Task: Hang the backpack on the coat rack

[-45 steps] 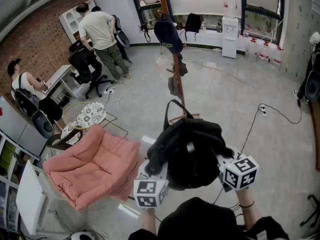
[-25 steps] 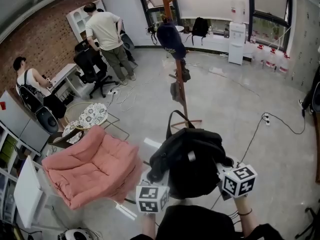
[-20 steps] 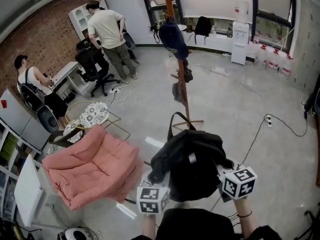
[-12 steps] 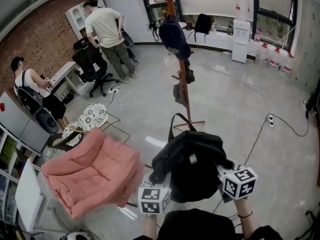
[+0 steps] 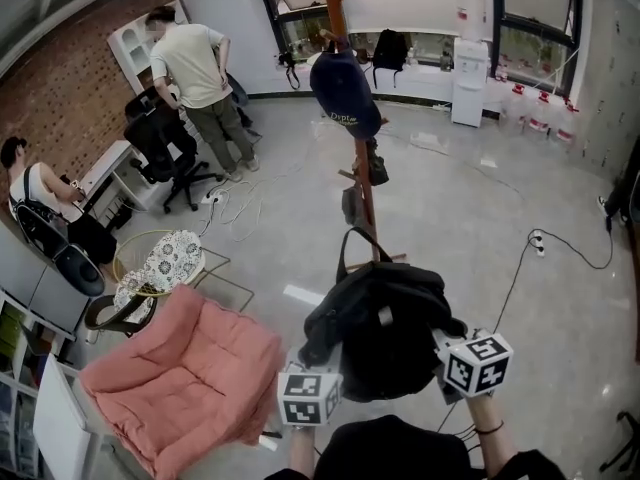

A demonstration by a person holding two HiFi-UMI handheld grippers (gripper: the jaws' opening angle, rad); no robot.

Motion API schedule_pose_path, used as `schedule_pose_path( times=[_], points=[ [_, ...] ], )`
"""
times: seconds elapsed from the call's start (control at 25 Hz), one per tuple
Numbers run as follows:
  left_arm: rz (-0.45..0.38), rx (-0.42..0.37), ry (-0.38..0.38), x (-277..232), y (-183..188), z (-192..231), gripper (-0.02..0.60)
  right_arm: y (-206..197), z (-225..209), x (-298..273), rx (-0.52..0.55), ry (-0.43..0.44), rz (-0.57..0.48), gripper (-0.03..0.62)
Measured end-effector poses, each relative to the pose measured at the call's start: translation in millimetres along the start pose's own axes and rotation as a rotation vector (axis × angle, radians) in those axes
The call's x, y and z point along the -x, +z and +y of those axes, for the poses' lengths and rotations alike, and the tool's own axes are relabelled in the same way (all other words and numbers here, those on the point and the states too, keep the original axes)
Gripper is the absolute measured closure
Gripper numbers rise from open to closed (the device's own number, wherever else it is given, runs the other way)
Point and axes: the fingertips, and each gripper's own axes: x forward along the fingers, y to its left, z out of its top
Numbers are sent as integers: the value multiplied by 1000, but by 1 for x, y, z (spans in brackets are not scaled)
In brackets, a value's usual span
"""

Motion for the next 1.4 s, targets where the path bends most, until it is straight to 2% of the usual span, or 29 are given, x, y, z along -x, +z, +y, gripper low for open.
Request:
schedule_pose_path(
  times=[0.44,0.68,1.08,1.4],
  points=[
    [19,-20,-69,-60,21,46,454,17,-15,-61,-40,-69,2,568],
    [21,-55,-98,-86,33,63,454,24,-23,-85,-67,-104,-19,568],
    [28,-74,-112,-126,57,77,454,42,-45,-115,-90,-121,-24,569],
    [67,-44,-94,-179,71,98,454,60,-77,-166,-103,-110,13,569]
  ],
)
